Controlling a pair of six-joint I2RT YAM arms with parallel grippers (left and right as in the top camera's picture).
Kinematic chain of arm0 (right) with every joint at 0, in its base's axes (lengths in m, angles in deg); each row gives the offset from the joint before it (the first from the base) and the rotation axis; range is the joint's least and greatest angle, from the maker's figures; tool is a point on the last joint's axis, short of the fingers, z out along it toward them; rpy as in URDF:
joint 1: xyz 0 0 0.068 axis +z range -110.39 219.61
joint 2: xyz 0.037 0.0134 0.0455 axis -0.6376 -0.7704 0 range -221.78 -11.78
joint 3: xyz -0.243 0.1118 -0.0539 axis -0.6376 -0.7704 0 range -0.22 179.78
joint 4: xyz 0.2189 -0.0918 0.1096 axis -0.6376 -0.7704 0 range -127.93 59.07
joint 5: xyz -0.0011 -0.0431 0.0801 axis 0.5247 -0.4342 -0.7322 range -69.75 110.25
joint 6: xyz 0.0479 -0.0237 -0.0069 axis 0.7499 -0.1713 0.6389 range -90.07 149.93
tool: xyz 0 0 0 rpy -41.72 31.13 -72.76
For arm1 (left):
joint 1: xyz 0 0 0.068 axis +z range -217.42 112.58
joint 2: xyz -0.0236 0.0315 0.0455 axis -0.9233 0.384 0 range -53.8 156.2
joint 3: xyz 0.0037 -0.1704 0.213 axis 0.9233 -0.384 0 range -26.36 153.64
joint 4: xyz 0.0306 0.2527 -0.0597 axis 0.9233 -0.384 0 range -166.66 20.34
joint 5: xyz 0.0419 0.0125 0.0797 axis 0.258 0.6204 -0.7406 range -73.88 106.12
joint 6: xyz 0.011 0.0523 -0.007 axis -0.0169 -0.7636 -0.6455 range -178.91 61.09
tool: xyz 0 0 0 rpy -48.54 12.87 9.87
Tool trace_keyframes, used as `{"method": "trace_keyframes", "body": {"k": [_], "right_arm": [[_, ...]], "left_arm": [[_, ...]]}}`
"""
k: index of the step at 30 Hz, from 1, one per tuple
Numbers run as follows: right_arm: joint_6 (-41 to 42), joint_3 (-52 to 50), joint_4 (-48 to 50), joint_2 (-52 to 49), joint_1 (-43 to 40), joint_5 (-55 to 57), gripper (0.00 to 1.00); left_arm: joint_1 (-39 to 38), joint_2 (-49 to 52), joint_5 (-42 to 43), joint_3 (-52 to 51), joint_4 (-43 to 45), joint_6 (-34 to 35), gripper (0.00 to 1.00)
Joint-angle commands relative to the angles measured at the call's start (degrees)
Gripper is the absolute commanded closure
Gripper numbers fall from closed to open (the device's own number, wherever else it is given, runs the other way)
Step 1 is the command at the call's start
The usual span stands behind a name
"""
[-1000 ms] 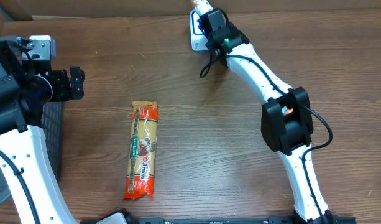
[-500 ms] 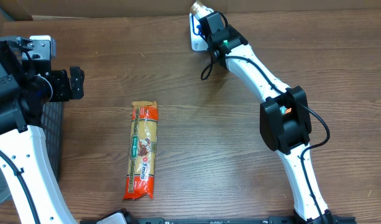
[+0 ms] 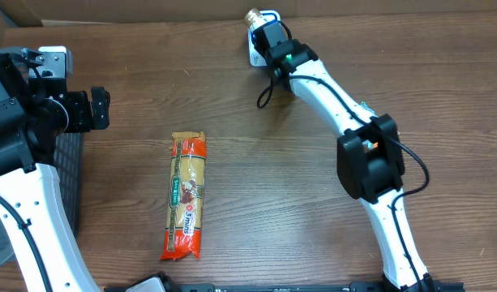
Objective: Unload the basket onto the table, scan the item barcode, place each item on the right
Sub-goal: 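Move the tube right and release it beside the green packet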
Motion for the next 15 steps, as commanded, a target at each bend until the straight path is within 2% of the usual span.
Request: {"method": "trace_keyframes", "body": {"k": [1, 5, 9, 12, 15], "right_arm": [[10.8, 1.6, -2.6, 15.5, -1.8, -10.9, 0.96], [20.3, 1.6, -14.9, 23.8, -4.6, -25.1, 0.96], [27.4, 1.5, -30.4, 26.7, -7.4, -30.6, 0.96], [28.1, -0.3, -39.6, 26.0, -9.1, -31.8, 0.96], [27.3, -6.1, -40.5, 25.6, -9.9, -31.6, 0.96]], "left_arm": [[0.0, 0.1, 0.5, 0.8, 0.2, -1.0, 0.0], [0.0, 0.1, 0.5, 0.8, 0.2, -1.0, 0.0], [0.0, 0.1, 0.5, 0.8, 0.2, -1.0, 0.0], [0.0, 0.1, 0.5, 0.8, 0.2, -1.0, 0.0], [0.0, 0.1, 0.5, 0.8, 0.2, -1.0, 0.0]]}}
